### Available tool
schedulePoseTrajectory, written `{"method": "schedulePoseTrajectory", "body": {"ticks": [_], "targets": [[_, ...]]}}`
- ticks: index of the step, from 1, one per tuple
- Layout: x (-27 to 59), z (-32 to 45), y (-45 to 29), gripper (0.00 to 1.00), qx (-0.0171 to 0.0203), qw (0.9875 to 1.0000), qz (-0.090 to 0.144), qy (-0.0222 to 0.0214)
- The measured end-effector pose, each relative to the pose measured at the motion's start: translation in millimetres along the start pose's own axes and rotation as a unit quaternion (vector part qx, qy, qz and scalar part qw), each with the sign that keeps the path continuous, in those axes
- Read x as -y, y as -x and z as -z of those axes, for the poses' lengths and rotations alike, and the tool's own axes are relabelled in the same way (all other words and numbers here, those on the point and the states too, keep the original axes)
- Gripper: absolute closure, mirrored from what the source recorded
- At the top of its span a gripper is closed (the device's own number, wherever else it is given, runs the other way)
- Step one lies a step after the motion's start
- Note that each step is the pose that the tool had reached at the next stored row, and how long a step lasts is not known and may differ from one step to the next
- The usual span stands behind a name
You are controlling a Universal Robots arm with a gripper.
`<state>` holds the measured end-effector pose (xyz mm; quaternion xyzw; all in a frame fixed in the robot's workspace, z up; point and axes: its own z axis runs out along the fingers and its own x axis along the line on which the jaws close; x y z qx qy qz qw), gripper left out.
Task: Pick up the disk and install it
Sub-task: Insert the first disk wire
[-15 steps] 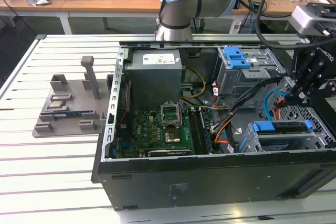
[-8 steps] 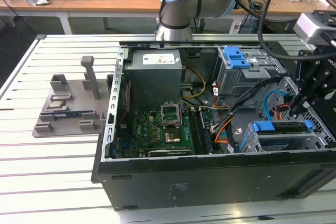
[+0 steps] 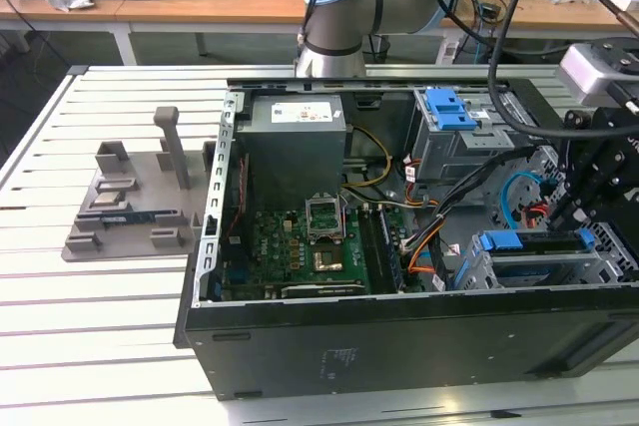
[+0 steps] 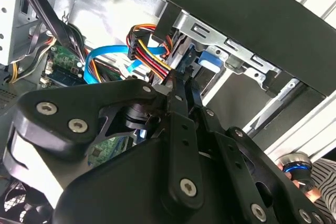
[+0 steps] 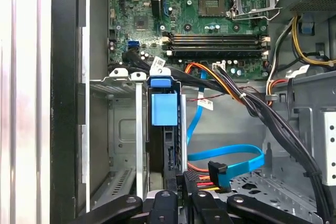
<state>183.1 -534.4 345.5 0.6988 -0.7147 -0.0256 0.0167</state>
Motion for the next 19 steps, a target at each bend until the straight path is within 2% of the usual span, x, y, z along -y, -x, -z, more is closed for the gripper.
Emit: {"method": "schedulePoseTrajectory", "body": {"ticks": [8,14,19], "targets": [[-0.1,-2.8,-1.4,0.83,-0.0026,1.0000,0.002,0.0000],[0.0,-8.7,-1.5,0.83,-0.0028,1.0000,0.003,0.0000],[0.1,-10.6,-1.5,0.83,-0.0026,1.0000,0.003,0.0000]]}}
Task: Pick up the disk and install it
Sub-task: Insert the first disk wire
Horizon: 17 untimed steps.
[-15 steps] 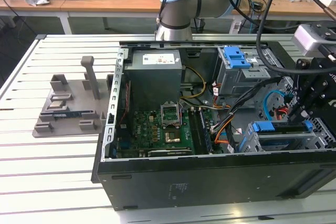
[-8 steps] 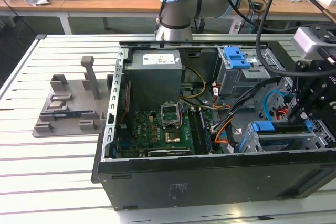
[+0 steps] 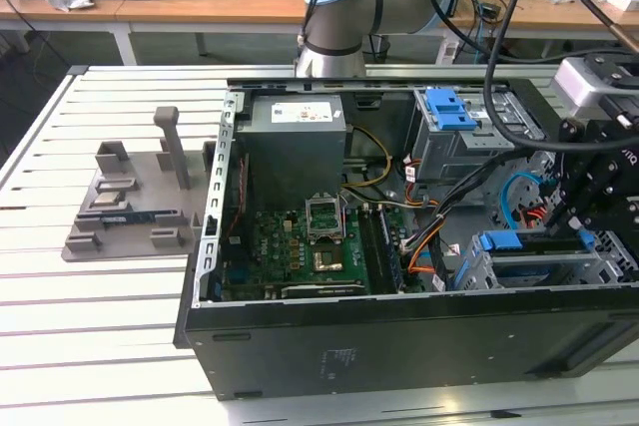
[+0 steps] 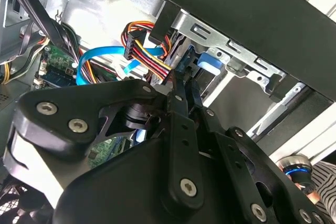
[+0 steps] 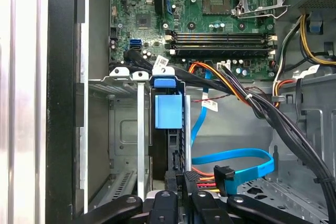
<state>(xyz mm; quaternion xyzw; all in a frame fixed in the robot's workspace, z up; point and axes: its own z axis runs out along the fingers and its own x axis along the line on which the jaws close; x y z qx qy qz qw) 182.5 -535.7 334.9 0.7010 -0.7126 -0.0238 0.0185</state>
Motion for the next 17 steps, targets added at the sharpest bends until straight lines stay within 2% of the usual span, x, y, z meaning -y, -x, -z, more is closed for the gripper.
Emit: {"method": "schedulePoseTrajectory", "body": {"ticks": [3,4,7,11,15,17], "targets": [[0.1,-0.9,0.0,0.82,0.0008,1.0000,0.000,0.0000],[0.1,-0.8,0.0,0.75,0.0006,1.0000,0.000,0.0001],[0.0,0.6,0.0,0.75,0.0000,1.0000,0.000,0.0000],[-0.8,14.1,0.1,0.75,0.0000,1.0000,0.000,0.0000],[-1.8,31.0,0.5,0.75,0.0001,1.0000,0.000,0.0000],[-2.1,34.7,0.9,0.75,0.0001,1.0000,0.000,0.0000]]}}
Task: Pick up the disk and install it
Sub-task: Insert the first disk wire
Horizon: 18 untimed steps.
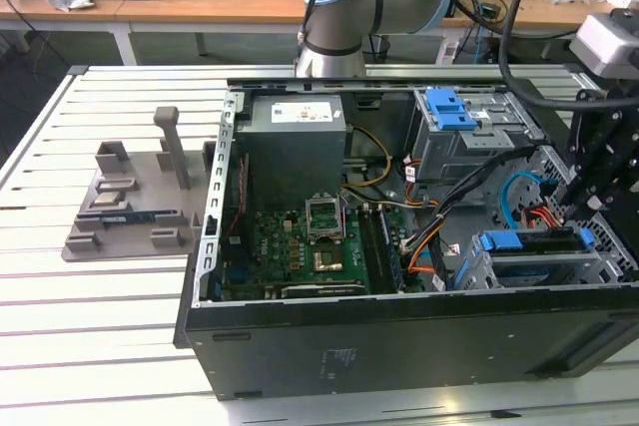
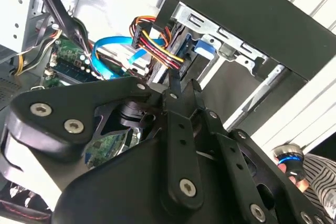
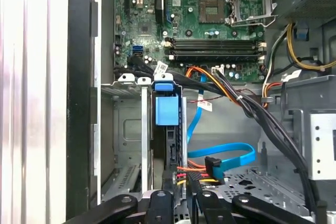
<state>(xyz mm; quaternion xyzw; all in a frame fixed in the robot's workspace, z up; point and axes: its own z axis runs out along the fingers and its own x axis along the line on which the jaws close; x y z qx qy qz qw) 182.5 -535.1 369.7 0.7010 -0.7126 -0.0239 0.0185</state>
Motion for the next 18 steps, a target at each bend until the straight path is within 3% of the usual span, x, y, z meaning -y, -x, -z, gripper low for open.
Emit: {"method": "schedulePoseTrajectory", "body": {"ticks": [1,2,10,18], "targets": [[-0.1,1.9,0.1,0.77,0.0000,1.0000,0.000,0.0000],[-0.3,5.0,0.1,0.89,0.0000,1.0000,0.000,0.0000],[-1.5,25.0,0.4,0.89,0.0000,1.0000,0.000,0.0000],[-1.6,26.8,0.4,0.89,0.0001,1.0000,0.000,0.0000]]}}
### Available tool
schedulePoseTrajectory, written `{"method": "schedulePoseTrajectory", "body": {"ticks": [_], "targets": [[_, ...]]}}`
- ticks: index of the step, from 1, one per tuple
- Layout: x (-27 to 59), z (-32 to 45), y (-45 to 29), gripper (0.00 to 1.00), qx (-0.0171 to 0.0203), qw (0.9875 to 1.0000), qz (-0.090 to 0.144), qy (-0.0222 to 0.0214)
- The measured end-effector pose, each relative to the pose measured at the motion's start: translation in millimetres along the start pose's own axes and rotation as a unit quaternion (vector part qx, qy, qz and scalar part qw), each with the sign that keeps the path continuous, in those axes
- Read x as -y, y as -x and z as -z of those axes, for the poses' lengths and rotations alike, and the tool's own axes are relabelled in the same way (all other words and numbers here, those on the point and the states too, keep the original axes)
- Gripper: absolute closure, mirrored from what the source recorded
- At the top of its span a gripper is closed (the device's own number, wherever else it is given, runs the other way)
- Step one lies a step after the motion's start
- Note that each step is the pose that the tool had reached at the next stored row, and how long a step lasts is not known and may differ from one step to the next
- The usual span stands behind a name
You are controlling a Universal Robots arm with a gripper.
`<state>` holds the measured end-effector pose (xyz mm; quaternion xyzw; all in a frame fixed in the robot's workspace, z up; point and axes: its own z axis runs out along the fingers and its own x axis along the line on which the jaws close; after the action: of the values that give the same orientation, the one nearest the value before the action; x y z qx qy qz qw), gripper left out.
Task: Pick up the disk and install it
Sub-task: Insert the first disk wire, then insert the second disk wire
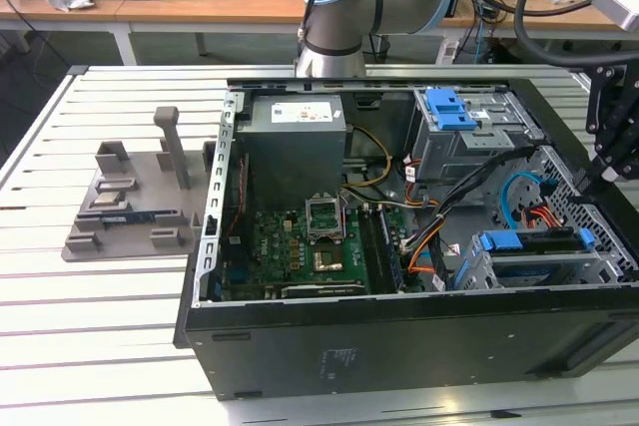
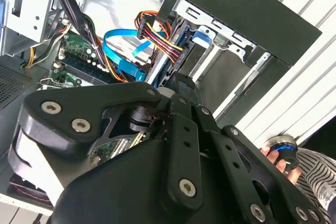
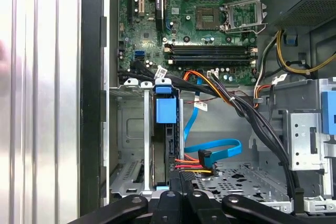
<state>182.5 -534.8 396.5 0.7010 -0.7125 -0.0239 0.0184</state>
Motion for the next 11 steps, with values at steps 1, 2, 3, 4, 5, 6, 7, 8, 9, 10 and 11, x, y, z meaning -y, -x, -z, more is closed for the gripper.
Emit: {"method": "schedulePoseTrajectory", "body": {"ticks": [1,2,3,4,5,6,7,8,9,10,11], "targets": [[0.0,0.0,0.0,0.89,0.0000,1.0000,0.000,0.0000],[0.0,0.1,0.0,0.89,0.0000,1.0000,0.000,0.0000],[0.0,0.1,0.0,0.89,0.0000,1.0000,0.000,0.0000],[0.0,0.1,0.0,0.89,0.0000,1.0000,0.000,0.0000],[0.0,0.2,0.0,0.89,0.0000,1.0000,0.000,0.0000],[0.0,0.3,0.0,0.83,0.0000,1.0000,0.000,0.0000],[0.0,0.3,0.0,0.83,0.0000,1.0000,0.000,0.0000],[0.0,0.3,0.0,0.77,0.0000,1.0000,0.000,0.0000],[0.0,0.3,0.0,0.71,0.0000,1.0000,0.000,0.0000],[0.0,0.4,0.0,0.64,0.0000,1.0000,0.000,0.0000],[0.0,0.4,0.0,0.64,0.0000,1.0000,0.000,0.0000]]}}
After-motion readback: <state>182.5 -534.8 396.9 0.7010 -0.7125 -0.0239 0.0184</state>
